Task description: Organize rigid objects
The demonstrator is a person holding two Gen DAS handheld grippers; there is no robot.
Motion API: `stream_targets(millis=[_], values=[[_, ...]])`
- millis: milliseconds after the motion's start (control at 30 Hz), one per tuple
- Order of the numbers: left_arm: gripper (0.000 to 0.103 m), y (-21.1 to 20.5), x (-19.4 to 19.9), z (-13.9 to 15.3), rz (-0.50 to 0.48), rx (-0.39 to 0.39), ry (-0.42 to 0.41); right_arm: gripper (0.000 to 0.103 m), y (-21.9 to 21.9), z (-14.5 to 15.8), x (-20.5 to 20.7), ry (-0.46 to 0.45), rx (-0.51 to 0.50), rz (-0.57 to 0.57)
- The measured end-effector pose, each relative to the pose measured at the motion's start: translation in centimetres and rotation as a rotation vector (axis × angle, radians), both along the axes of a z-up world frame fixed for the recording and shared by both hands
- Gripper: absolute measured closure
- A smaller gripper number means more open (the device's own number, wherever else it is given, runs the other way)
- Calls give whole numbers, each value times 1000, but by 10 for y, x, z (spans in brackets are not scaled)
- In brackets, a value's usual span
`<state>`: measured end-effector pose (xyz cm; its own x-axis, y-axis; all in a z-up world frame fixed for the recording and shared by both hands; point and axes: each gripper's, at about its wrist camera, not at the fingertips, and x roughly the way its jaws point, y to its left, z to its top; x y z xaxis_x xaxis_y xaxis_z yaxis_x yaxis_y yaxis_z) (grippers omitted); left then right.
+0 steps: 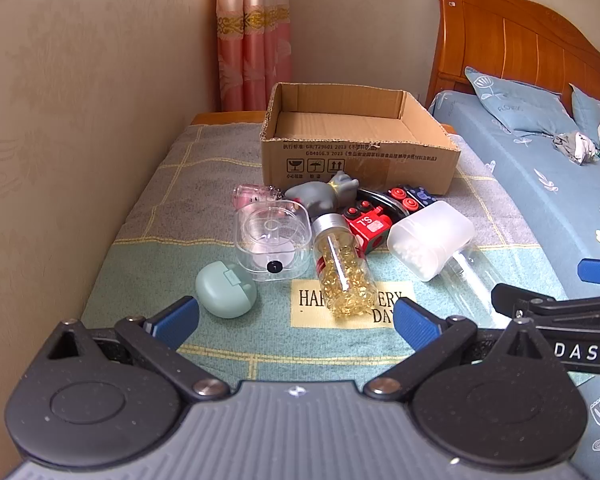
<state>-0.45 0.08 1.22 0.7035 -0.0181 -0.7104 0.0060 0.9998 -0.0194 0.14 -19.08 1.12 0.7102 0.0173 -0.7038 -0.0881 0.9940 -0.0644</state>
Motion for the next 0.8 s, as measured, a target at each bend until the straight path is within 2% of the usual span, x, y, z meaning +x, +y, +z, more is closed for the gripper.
stream_targets(millis=[800], values=[[1,0,-2,-3,3,-16,-6,0,1,-1,0,-14,0,-1]])
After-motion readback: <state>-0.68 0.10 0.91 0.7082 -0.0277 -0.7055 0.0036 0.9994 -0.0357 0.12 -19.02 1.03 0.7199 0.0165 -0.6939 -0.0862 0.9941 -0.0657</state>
